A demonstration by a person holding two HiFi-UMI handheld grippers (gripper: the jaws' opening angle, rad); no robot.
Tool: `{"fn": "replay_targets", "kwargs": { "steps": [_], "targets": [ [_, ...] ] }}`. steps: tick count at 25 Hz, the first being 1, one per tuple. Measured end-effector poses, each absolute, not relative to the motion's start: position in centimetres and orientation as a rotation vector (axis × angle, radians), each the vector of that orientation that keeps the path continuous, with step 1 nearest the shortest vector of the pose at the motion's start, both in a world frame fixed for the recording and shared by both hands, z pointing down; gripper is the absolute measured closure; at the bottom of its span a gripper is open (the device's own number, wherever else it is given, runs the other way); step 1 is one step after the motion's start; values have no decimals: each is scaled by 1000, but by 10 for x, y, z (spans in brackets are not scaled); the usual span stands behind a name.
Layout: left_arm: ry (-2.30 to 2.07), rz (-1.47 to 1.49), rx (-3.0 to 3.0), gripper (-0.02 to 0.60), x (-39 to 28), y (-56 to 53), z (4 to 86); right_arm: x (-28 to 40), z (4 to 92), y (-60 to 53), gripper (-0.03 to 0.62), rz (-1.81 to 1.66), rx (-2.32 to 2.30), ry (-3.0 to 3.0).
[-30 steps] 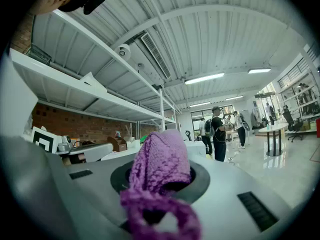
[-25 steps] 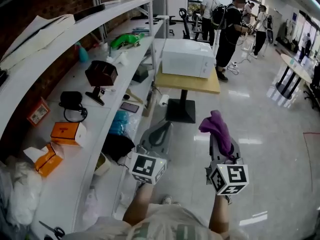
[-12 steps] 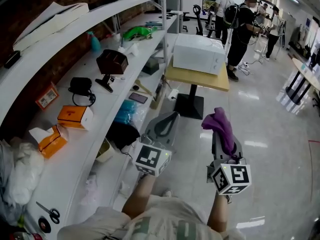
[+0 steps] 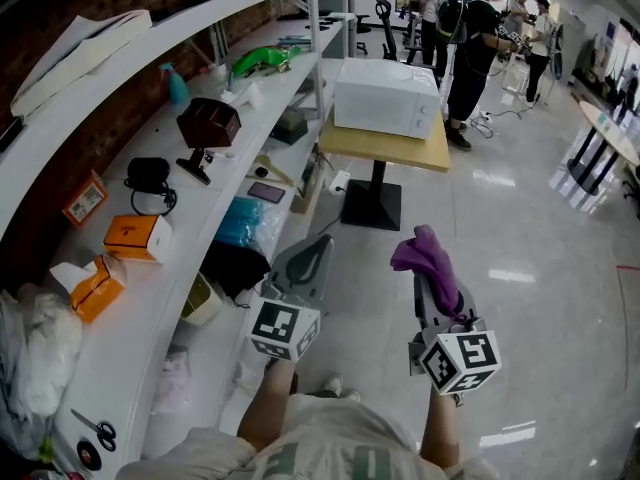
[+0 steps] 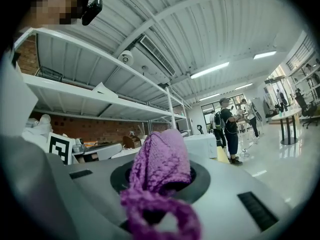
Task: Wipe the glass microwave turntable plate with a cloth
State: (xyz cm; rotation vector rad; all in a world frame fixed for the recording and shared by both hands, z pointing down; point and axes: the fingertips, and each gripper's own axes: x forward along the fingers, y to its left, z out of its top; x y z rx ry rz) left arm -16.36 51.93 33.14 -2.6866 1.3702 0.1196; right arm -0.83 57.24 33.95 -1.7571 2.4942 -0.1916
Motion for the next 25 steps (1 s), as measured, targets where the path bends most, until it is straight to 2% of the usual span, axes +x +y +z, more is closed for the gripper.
{"fn": "replay_targets", "kwargs": {
  "steps": [6, 15, 25],
  "targets": [
    [1439, 94, -2693, 578, -163, 517, 353, 5, 358, 574, 539, -209, -1787, 2519],
    [1327, 91, -2779, 578, -113, 492, 371, 47, 372, 548, 539, -260, -1871, 2445],
    [1349, 134, -2769, 578, -97, 357, 373, 67, 378, 420, 539, -243, -1897, 2462]
  ]
}}
